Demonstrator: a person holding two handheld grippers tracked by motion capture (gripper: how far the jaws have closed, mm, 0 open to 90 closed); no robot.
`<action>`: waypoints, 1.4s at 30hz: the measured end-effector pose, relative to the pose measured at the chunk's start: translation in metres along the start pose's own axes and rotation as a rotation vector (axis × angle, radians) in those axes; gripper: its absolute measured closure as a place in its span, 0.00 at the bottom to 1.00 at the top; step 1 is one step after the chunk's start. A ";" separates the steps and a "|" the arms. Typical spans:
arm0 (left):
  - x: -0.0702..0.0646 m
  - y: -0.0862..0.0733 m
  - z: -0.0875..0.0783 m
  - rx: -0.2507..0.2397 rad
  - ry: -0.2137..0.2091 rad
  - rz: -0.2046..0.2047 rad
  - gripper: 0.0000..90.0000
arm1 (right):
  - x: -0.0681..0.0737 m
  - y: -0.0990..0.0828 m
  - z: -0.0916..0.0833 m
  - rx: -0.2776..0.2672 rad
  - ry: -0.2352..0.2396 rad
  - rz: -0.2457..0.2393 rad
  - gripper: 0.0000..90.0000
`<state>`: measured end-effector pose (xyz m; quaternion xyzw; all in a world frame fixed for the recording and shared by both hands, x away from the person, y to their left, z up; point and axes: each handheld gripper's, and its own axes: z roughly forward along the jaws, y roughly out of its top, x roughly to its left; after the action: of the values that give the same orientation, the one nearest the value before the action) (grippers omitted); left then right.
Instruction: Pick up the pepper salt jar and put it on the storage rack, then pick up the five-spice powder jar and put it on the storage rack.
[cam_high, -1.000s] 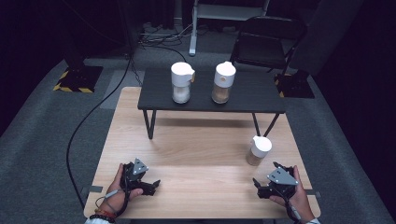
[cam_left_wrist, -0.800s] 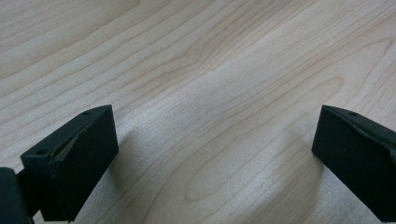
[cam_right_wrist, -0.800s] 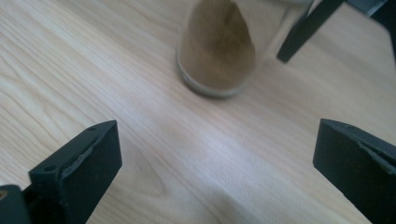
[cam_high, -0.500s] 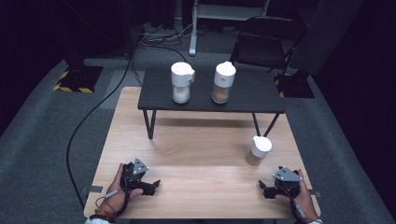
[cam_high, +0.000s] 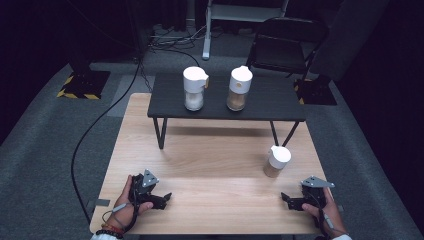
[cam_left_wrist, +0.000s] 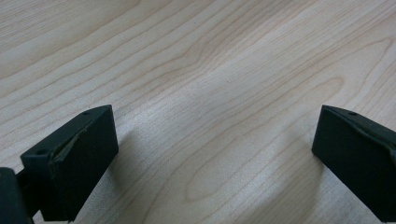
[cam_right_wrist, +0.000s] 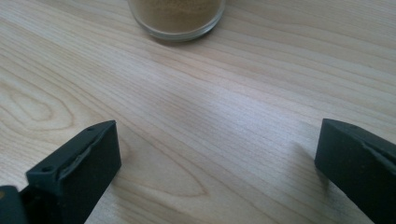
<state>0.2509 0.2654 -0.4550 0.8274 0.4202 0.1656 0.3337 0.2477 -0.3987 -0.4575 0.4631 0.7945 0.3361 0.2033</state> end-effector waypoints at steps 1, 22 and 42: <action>0.000 0.000 0.000 0.000 0.000 0.000 0.00 | 0.000 0.000 0.000 0.000 0.000 0.000 0.00; 0.001 0.000 0.000 -0.001 -0.003 0.003 0.00 | 0.001 0.000 0.000 -0.001 -0.004 0.003 0.00; 0.001 0.000 0.000 0.000 -0.003 0.004 0.00 | 0.001 -0.001 -0.001 -0.001 -0.014 0.014 0.00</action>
<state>0.2517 0.2659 -0.4550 0.8284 0.4181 0.1652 0.3341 0.2459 -0.3989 -0.4577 0.4711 0.7895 0.3347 0.2070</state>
